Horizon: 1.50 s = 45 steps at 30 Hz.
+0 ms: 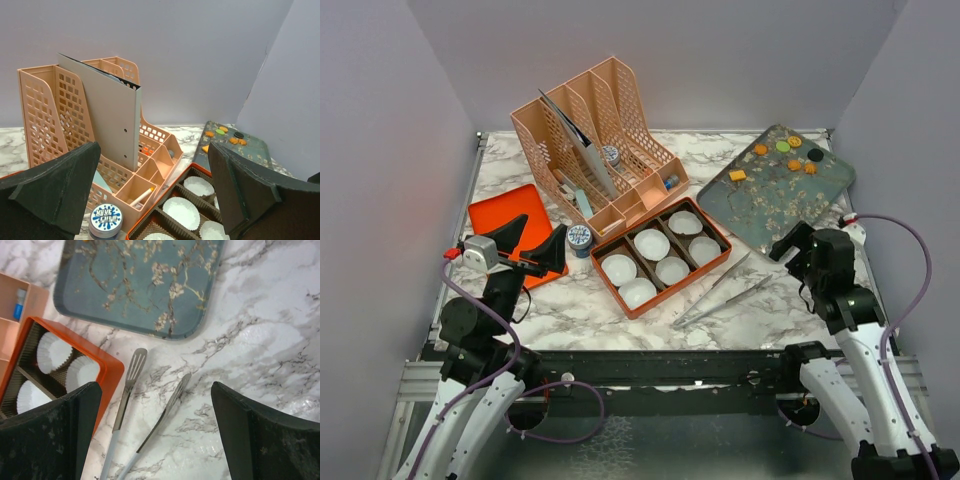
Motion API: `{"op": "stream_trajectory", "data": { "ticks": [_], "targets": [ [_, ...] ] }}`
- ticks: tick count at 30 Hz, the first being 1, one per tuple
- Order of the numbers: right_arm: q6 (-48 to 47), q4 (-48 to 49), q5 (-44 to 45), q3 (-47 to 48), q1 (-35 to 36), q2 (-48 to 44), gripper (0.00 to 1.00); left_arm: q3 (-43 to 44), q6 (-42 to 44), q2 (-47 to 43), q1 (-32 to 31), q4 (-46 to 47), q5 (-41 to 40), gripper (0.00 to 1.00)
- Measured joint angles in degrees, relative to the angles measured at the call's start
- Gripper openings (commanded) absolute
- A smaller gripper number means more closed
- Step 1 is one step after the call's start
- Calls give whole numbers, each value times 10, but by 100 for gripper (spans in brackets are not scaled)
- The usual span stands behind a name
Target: Pack the cookies
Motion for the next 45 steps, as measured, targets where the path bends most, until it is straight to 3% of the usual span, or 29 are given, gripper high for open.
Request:
{"op": "stream_trajectory", "data": {
  "ticks": [5, 17, 26, 33, 36, 40, 45],
  "targets": [
    [16, -22, -15, 0, 0, 58, 99, 0, 0, 0, 0, 0, 0, 99],
    [55, -21, -78, -34, 5, 186, 86, 0, 0, -1, 0, 0, 0, 99],
    [143, 0, -64, -54, 136, 275, 76, 0, 2, -1, 0, -1, 0, 99],
    [204, 25, -58, -77, 162, 281, 62, 0, 2, -2, -1, -2, 0, 99],
    [227, 42, -57, -97, 163, 281, 61, 0, 2, -4, -1, -4, 0, 99],
    [253, 62, -57, -102, 165, 280, 50, 0, 2, -4, -1, -4, 1, 99],
    [275, 70, -52, -110, 166, 277, 25, 0, -2, -3, -2, -4, 24, 99]
  ]
}}
